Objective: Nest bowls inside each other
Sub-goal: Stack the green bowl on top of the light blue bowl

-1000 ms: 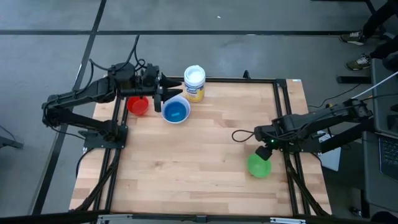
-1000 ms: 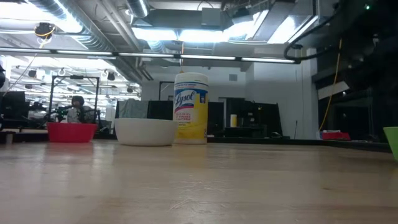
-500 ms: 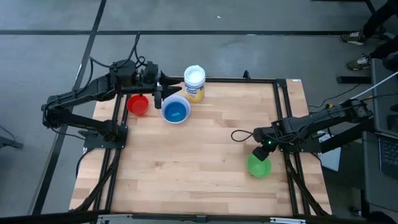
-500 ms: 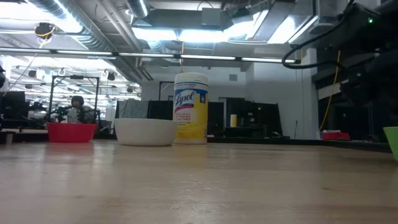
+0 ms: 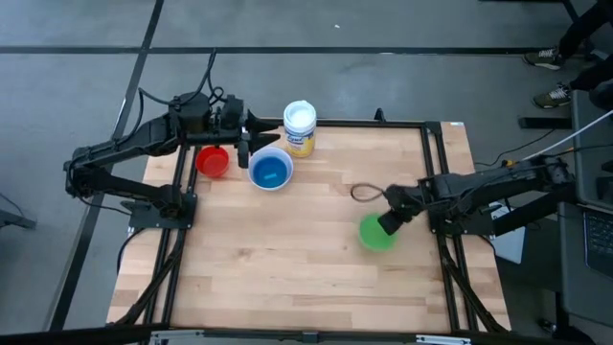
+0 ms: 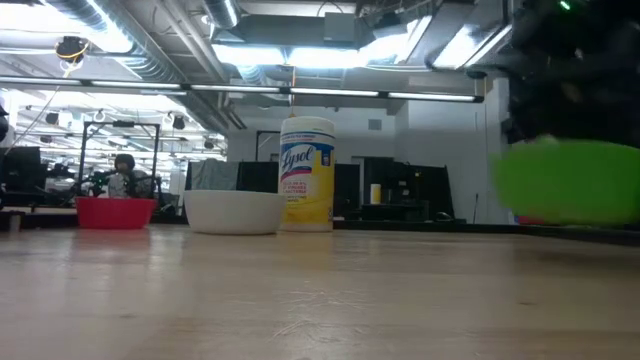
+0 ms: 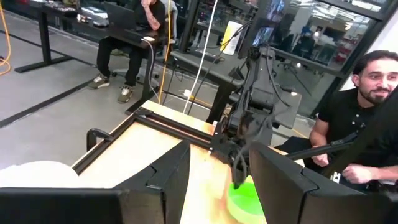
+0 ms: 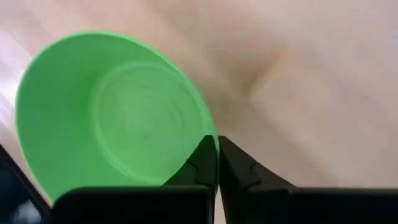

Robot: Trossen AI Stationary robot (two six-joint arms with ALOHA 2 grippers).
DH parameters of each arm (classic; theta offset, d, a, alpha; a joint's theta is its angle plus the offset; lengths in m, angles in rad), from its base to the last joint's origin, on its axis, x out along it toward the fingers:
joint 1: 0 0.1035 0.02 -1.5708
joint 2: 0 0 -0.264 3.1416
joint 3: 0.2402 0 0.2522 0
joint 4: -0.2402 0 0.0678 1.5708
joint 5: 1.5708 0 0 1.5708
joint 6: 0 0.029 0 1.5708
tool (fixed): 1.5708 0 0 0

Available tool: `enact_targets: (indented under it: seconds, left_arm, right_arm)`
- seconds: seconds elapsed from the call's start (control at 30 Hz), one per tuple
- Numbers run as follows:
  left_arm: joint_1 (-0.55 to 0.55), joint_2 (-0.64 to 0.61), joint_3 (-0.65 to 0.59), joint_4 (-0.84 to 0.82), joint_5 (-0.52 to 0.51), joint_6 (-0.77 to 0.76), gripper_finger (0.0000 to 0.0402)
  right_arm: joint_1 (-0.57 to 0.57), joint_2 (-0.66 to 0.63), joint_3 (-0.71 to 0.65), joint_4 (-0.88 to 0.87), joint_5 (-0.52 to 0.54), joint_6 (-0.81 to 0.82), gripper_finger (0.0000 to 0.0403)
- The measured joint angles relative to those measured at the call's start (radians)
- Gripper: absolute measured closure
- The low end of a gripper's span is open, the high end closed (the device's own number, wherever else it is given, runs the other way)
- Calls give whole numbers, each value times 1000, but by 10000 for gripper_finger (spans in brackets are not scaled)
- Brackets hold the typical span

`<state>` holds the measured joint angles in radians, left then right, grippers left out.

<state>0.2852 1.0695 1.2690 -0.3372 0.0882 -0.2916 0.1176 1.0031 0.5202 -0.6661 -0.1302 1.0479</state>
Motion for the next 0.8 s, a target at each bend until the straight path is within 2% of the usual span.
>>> enact_targets:
  seconds: [0.2,0.33,0.43,0.57,0.7,0.8]
  left_arm:
    - [14,4,0,39,-13,23,241]
    - [62,26,0,34,-19,31,241]
    - [98,46,2,18,-9,45,241]
    - [125,87,53,-48,-25,92,241]
    - [138,139,143,-119,-184,154,241]
    - [157,186,225,-198,-369,173,241]
  right_arm:
    - [-149,17,200,-57,200,-113,400]
    - [-237,103,383,-143,356,-250,401]
    - [-260,217,566,-199,585,-357,401]
    - [-266,390,837,-232,982,-480,401]
    - [-278,546,1099,-205,1258,-633,401]
    - [-288,624,1248,-148,1350,-755,401]
